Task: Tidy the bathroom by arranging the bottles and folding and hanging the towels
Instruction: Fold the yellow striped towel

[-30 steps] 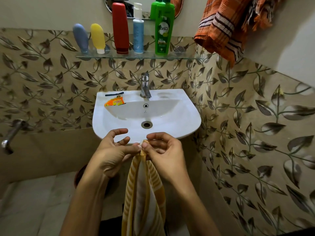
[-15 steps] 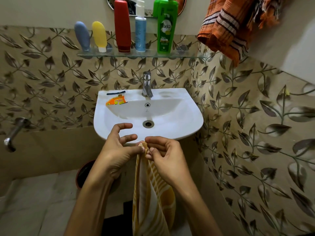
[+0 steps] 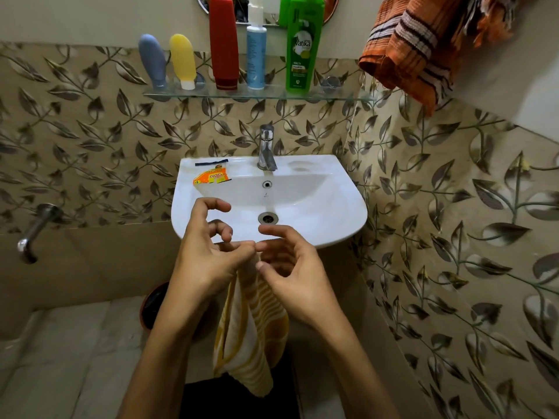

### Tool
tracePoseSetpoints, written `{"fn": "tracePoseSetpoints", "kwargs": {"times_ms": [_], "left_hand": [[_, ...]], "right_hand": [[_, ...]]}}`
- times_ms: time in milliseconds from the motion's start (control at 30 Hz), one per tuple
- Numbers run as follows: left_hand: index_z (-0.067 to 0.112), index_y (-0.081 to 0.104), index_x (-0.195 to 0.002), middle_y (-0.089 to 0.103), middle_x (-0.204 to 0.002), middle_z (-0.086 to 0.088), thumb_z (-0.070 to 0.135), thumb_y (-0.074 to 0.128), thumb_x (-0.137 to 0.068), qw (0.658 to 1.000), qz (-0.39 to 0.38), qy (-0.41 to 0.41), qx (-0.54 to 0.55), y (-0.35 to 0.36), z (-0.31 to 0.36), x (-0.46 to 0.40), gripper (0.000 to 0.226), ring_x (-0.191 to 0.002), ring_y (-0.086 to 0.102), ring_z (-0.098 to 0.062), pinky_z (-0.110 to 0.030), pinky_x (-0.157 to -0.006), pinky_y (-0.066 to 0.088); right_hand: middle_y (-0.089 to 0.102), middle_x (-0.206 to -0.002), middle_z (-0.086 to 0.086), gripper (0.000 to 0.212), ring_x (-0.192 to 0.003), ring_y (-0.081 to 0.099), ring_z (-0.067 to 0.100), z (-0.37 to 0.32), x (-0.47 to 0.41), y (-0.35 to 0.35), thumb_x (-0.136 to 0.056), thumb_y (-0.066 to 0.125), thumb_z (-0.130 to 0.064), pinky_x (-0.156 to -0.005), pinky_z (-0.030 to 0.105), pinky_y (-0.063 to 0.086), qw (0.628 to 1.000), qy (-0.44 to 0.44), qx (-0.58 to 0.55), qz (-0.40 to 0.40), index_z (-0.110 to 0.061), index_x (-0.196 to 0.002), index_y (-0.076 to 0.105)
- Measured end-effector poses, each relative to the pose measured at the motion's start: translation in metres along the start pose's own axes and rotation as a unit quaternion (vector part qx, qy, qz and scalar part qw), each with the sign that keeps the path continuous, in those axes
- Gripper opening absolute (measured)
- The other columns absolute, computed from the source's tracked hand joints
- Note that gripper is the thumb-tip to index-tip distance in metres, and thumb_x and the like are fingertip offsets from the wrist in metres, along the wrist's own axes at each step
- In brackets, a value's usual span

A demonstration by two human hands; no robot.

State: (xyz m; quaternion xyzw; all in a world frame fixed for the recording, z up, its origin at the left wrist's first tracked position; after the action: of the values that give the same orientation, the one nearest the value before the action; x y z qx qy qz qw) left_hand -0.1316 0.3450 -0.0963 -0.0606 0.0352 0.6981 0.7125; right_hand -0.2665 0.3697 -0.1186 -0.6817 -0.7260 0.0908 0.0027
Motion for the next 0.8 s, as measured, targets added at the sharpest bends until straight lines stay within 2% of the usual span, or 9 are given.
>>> {"fn": "tracePoseSetpoints", "kwargs": {"times_ms": [67,133,200,300,367,467,600,733,800], "left_hand": [[0.036,0.044,-0.102,0.042,-0.061,0.011,-0.004,0.068,-0.069,0.999,-0.043,0.026,-0.016,0.004,0.009,0.001,0.057,-0.066,0.070,-0.020,-0.019,-0.053,0.051],[0.037,0.044,-0.105,0.043,-0.057,0.012,-0.001,0.069,-0.064,0.993,-0.092,0.060,-0.047,0.009,0.021,0.005,0.061,-0.066,0.070,-0.023,-0.022,-0.055,0.054],[0.038,0.045,-0.108,0.042,-0.059,0.009,-0.004,0.067,-0.059,0.985,-0.133,0.086,-0.068,0.012,0.030,0.009,0.068,-0.067,0.071,-0.026,-0.029,-0.058,0.057],[0.039,0.045,-0.112,0.041,-0.061,0.010,-0.009,0.074,-0.055,0.967,-0.164,0.126,-0.145,0.012,0.040,0.014,0.080,-0.066,0.071,-0.021,-0.030,-0.057,0.057],[0.043,0.045,-0.108,0.041,-0.063,0.014,-0.007,0.078,-0.052,0.953,-0.158,0.153,-0.210,0.012,0.045,0.016,0.082,-0.066,0.069,-0.019,-0.032,-0.054,0.057],[0.044,0.042,-0.102,0.042,-0.066,0.012,-0.008,0.073,-0.055,0.925,-0.147,0.184,-0.297,0.018,0.053,0.015,0.076,-0.069,0.066,-0.022,-0.041,-0.055,0.054],[0.043,0.041,-0.104,0.038,-0.062,0.012,-0.014,0.067,-0.061,0.897,-0.139,0.258,-0.331,0.018,0.073,0.016,0.076,-0.073,0.065,-0.017,-0.036,-0.061,0.056],[0.027,0.048,-0.114,0.040,-0.065,0.012,-0.020,0.062,-0.064,0.878,-0.084,0.346,-0.321,0.003,0.100,0.015,0.070,-0.075,0.066,-0.013,-0.035,-0.067,0.058],[0.022,0.049,-0.115,0.042,-0.066,0.011,-0.019,0.064,-0.066,0.869,-0.048,0.378,-0.314,-0.006,0.113,0.014,0.066,-0.075,0.066,-0.011,-0.028,-0.071,0.058]], "right_hand": [[0.062,-0.107,-0.010,0.042,-0.103,0.060,0.002,0.004,-0.002,0.005,-0.083,0.063,-0.005,-0.086,0.022,0.054,0.998,-0.014,0.044,-0.033,-0.039,-0.108,0.057],[0.061,-0.109,-0.003,0.039,-0.105,0.060,0.010,0.009,-0.004,0.014,-0.082,0.057,-0.002,-0.089,0.033,0.055,0.995,-0.019,0.052,-0.083,-0.028,-0.110,0.057],[0.063,-0.105,0.005,0.033,-0.103,0.062,0.018,0.013,-0.003,0.020,-0.082,0.056,-0.002,-0.089,0.042,0.054,0.992,-0.028,0.042,-0.116,-0.018,-0.111,0.056],[0.064,-0.093,0.001,0.023,-0.093,0.064,0.018,0.019,-0.005,0.022,-0.081,0.061,-0.009,-0.083,0.043,0.053,0.989,-0.040,0.053,-0.130,-0.016,-0.102,0.057],[0.065,-0.095,-0.003,0.026,-0.093,0.064,0.017,0.024,-0.007,0.023,-0.080,0.063,-0.014,-0.084,0.043,0.055,0.988,-0.031,0.066,-0.139,-0.024,-0.104,0.060],[0.067,-0.103,-0.014,0.040,-0.098,0.065,0.008,0.028,-0.009,0.024,-0.080,0.062,-0.021,-0.087,0.033,0.056,0.986,-0.015,0.068,-0.153,-0.046,-0.111,0.059],[0.067,-0.097,0.003,0.018,-0.095,0.065,0.022,0.032,-0.010,0.019,-0.082,0.064,-0.019,-0.088,0.048,0.053,0.987,-0.021,0.061,-0.144,-0.023,-0.099,0.062],[0.068,-0.107,-0.001,0.030,-0.103,0.065,0.016,0.046,-0.007,0.016,-0.082,0.069,-0.024,-0.093,0.044,0.052,0.986,0.026,0.046,-0.157,-0.024,-0.111,0.062],[0.069,-0.109,-0.004,0.032,-0.103,0.065,0.011,0.054,-0.003,0.014,-0.082,0.072,-0.027,-0.094,0.041,0.052,0.981,0.051,0.059,-0.178,-0.026,-0.112,0.063]]}}
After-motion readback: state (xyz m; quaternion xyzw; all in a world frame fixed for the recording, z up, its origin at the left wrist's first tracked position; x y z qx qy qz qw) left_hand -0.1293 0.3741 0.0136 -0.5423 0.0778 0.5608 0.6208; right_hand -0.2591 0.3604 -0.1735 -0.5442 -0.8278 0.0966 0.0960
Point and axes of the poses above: each hand's wrist, its own x-axis away from the middle knuckle, its own y-axis out of the palm, z = x × y, the point moved 6 cm from there along -x, towards the middle knuckle
